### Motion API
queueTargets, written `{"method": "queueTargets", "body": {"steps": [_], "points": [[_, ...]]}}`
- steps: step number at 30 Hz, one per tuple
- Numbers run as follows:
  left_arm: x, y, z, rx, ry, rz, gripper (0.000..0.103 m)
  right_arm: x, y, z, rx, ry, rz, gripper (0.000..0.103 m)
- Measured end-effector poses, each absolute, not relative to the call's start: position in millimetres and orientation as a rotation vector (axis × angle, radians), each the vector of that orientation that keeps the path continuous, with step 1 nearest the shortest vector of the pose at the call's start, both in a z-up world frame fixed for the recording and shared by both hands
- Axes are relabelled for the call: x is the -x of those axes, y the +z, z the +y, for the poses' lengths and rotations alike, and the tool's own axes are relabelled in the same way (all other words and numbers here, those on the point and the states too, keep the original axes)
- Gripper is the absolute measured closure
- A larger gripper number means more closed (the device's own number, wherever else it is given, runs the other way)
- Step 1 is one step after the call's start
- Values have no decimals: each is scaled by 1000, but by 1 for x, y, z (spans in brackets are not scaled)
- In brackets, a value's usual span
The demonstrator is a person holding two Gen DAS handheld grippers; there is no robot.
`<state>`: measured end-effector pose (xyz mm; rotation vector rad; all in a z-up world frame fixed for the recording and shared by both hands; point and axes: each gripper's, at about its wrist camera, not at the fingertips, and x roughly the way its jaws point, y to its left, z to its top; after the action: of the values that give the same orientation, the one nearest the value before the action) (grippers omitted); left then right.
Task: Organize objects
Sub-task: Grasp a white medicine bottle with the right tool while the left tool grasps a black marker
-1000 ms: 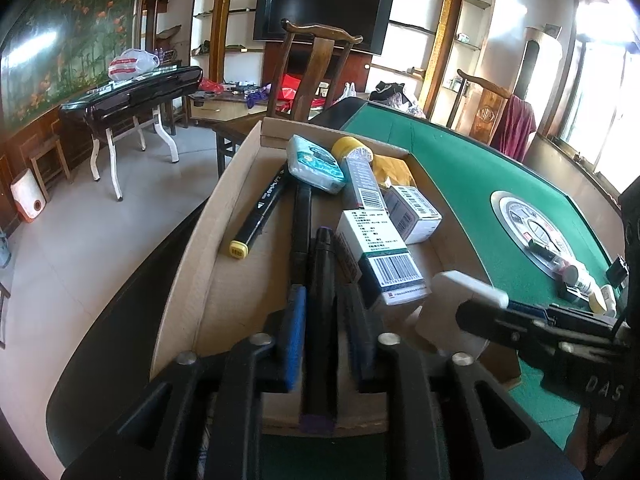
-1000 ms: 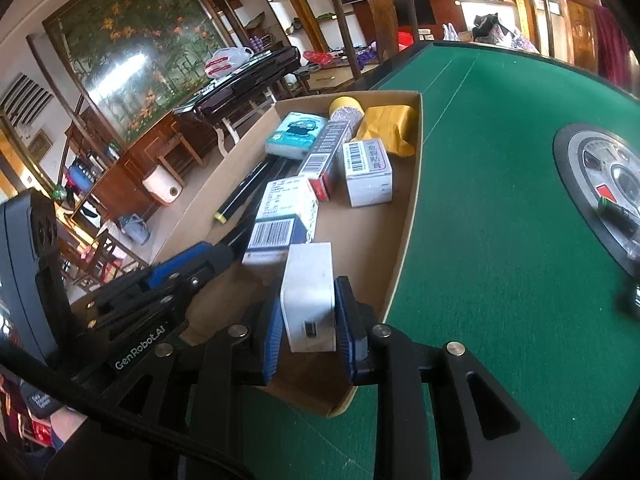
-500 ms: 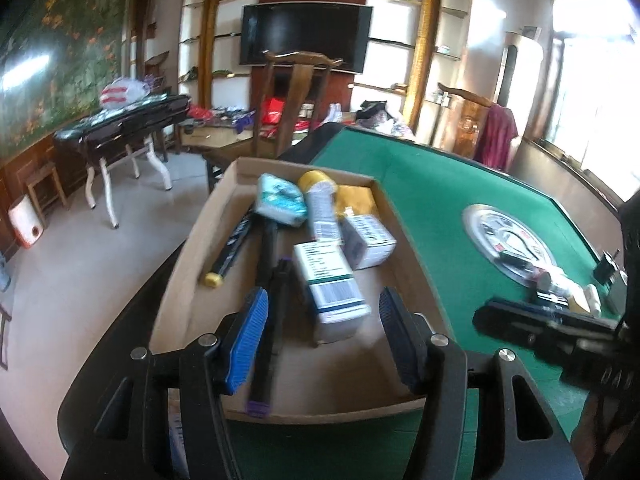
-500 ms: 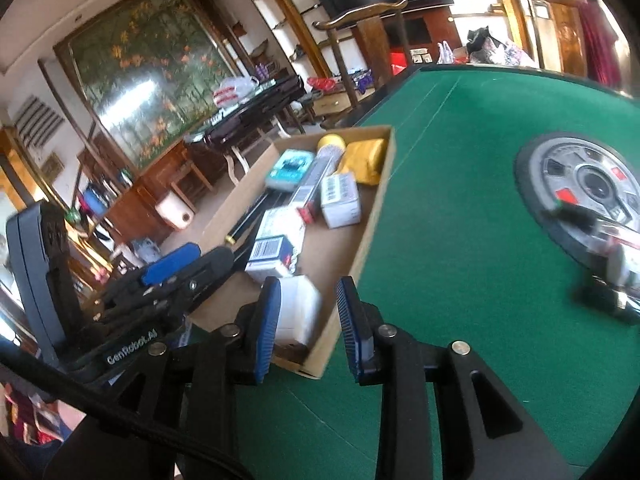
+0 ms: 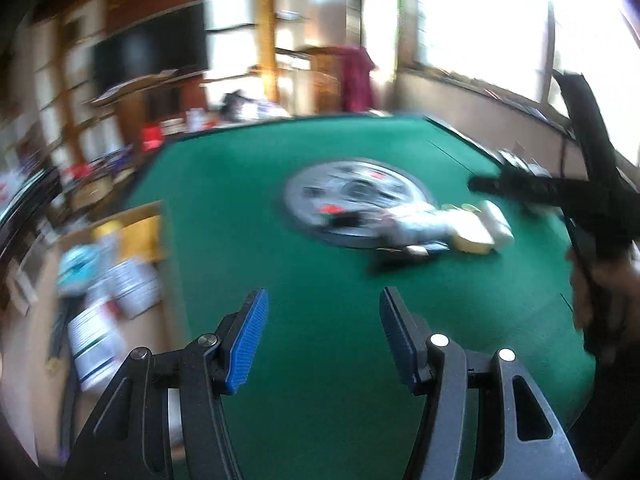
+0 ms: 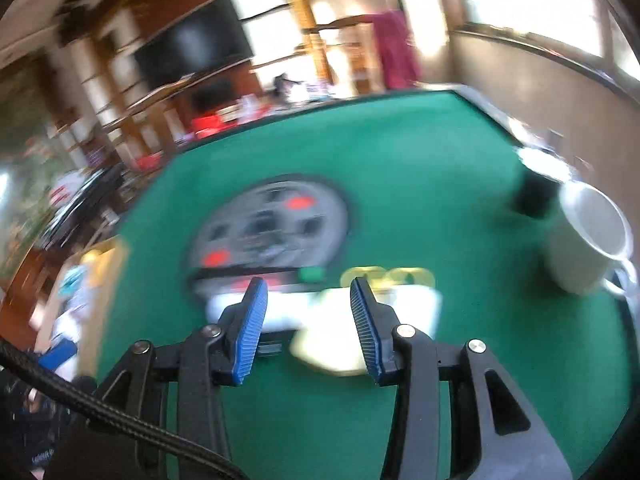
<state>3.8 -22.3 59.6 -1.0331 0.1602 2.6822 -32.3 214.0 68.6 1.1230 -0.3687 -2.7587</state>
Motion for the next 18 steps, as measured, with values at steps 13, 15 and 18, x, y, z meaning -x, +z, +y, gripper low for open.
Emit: {"method": "queueTargets", "body": {"steps": [13,15,18], "points": [[69,27,75,1099,2360,581,51,42,56,260,-1147,-2650,-775,62],[74,21,79,1107,2350,619,51,41,52,267,-1147,-2644,-818,62],[78,12,82,1139,2336,629,51,43,50,270,-1157,-2652,-845,62]]}}
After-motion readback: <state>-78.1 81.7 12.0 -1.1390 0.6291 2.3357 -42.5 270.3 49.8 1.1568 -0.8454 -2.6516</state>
